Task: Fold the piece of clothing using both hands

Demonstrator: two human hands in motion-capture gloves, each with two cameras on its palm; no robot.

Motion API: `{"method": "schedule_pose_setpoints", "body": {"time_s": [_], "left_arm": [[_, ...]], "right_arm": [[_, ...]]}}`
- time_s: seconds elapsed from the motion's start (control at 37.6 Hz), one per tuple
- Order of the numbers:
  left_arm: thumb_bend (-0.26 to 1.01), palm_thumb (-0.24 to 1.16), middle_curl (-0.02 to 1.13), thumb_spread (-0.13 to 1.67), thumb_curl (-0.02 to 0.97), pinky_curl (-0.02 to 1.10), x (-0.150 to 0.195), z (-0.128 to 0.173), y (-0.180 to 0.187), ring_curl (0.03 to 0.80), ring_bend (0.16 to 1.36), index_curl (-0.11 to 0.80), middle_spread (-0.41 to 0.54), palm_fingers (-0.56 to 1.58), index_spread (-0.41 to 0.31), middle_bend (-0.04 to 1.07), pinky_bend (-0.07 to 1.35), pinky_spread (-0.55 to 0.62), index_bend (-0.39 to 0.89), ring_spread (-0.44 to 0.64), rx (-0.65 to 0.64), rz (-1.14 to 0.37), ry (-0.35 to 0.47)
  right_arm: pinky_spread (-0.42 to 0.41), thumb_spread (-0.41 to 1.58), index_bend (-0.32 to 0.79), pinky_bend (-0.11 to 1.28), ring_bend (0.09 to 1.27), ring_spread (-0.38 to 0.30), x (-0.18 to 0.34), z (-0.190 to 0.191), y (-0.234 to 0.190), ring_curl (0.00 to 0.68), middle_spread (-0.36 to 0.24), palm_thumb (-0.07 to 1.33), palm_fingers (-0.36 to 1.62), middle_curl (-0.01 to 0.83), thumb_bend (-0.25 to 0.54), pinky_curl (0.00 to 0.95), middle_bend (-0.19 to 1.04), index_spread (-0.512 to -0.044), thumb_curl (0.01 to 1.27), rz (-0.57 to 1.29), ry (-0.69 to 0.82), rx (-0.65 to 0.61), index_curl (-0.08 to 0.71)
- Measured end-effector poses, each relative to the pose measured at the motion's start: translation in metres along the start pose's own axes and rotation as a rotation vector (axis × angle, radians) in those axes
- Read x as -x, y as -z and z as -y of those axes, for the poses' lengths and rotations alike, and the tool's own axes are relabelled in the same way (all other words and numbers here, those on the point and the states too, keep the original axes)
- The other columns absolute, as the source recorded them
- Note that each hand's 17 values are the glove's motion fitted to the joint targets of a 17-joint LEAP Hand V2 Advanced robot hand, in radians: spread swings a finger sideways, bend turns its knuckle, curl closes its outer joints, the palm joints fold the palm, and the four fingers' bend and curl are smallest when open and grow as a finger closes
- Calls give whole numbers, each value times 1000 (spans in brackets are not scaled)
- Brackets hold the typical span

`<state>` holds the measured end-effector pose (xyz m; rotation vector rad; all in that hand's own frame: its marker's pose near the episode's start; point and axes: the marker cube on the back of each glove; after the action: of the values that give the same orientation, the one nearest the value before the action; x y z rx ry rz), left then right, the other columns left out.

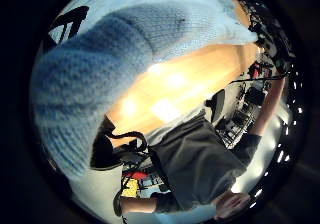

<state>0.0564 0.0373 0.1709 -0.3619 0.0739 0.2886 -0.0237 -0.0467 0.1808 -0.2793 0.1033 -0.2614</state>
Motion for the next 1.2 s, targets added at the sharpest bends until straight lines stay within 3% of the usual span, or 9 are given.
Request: {"method": "schedule_pose_setpoints", "body": {"time_s": [0.32,0.48,0.61,0.69,0.8,0.88,0.98,1.06,1.2], "left_arm": [[16,813,538,697,662,346,24,-25,73,350,202,518,-279,1135,-274,471,267,-306,284,-253,-54,-29,14],[-5,824,554,696,695,353,58,2,101,354,184,538,-283,1132,-279,468,249,-302,284,-253,-83,-8,174],[-16,813,565,708,717,358,65,6,108,360,187,550,-284,1125,-281,463,238,-298,274,-252,-69,33,376],[-17,803,570,722,726,359,66,16,97,362,189,556,-284,1114,-280,452,227,-291,266,-250,-23,33,396],[-18,791,576,743,738,361,72,38,76,365,185,563,-284,1105,-280,446,206,-282,256,-253,53,-28,429],[-17,783,573,771,742,363,81,50,70,372,197,560,-282,1073,-273,414,197,-273,223,-252,3,-25,470],[-9,752,563,911,722,368,99,59,80,389,219,539,-268,936,-253,338,184,-207,160,-223,-209,70,539],[5,750,538,1020,707,379,100,50,93,407,265,519,-245,833,-232,218,202,-165,138,-201,-296,78,538],[-28,656,473,1151,654,382,83,26,109,410,301,490,-214,758,-210,109,229,-116,137,-168,-304,-9,500]], "right_arm": [[-364,830,188,540,616,-247,4,-19,93,444,-187,1134,1352,483,-17,385,346,-261,368,-72,21,-169,425],[-368,835,187,543,629,-243,-1,17,126,450,-188,1134,1350,486,-17,385,347,-262,363,-34,-80,-207,433],[-369,842,181,549,630,-243,11,47,124,453,-188,1145,1344,488,-11,386,351,-263,361,10,-163,-148,437],[-367,850,174,556,627,-241,28,32,121,453,-188,1153,1329,490,-10,389,354,-262,361,27,-206,-107,437],[-351,877,140,565,636,-238,33,56,107,456,-187,1166,1294,495,-5,393,366,-262,363,56,-220,-150,424],[-335,910,83,574,655,-236,28,71,103,463,-184,1177,1247,505,-3,398,399,-265,363,65,-275,-286,395],[-313,992,13,603,686,-224,13,77,110,471,-174,1168,1141,508,-7,407,403,-275,354,25,-380,-534,337],[-299,1065,-71,644,729,-221,5,67,116,480,-168,1144,1083,511,-13,416,412,-288,341,9,-397,-548,271],[-276,1177,-49,678,761,-211,-2,45,120,487,-157,1083,1027,504,-23,426,394,-299,312,41,-368,-458,199]]}}
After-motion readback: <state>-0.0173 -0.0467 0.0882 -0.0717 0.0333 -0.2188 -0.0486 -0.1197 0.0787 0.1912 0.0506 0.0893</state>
